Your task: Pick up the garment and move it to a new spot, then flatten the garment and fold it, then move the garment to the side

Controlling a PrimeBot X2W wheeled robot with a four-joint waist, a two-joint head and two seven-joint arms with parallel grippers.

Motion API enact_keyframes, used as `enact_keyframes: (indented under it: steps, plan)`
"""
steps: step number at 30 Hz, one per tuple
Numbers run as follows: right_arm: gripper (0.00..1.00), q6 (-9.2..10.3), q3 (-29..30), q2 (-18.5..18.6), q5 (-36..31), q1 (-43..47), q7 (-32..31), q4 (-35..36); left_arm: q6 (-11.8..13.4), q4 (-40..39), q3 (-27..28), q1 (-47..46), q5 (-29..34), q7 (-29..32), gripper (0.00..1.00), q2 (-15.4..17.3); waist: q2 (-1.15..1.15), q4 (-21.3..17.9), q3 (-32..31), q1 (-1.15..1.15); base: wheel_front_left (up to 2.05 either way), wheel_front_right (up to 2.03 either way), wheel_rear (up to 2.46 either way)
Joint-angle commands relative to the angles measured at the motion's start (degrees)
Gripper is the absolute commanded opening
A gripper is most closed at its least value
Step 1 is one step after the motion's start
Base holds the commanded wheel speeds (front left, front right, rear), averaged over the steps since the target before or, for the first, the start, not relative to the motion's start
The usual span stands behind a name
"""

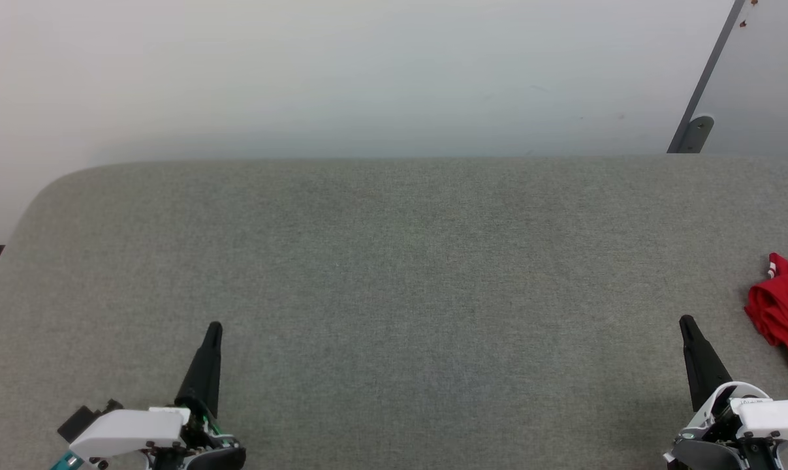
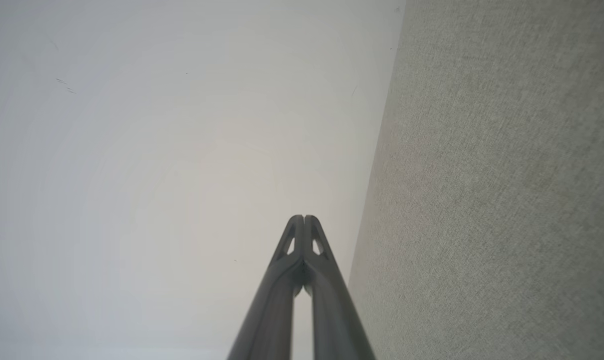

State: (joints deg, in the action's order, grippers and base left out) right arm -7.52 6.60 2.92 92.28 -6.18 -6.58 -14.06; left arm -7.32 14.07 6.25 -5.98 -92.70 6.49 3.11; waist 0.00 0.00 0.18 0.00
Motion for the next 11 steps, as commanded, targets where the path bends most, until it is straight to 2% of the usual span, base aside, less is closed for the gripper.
enact_keyframes:
  steps: [1, 11]
  plan:
    - [0.0, 0.06, -0.04, -0.18, 0.25, -0.16, -0.11, 0.0, -0.3, 0.07, 0.16, -0.57, 0.21, -0.06, 0.0, -0.1, 0.0, 0.0, 0.0, 0.0, 0.0, 0.0, 0.0]
    - [0.0, 0.06, -0.04, -0.18, 0.25, -0.16, -0.1, 0.0, -0.3, 0.07, 0.18, -0.57, 0.26, -0.03, 0.0, -0.12, 0.0, 0.0, 0.0, 0.0, 0.0, 0.0, 0.0]
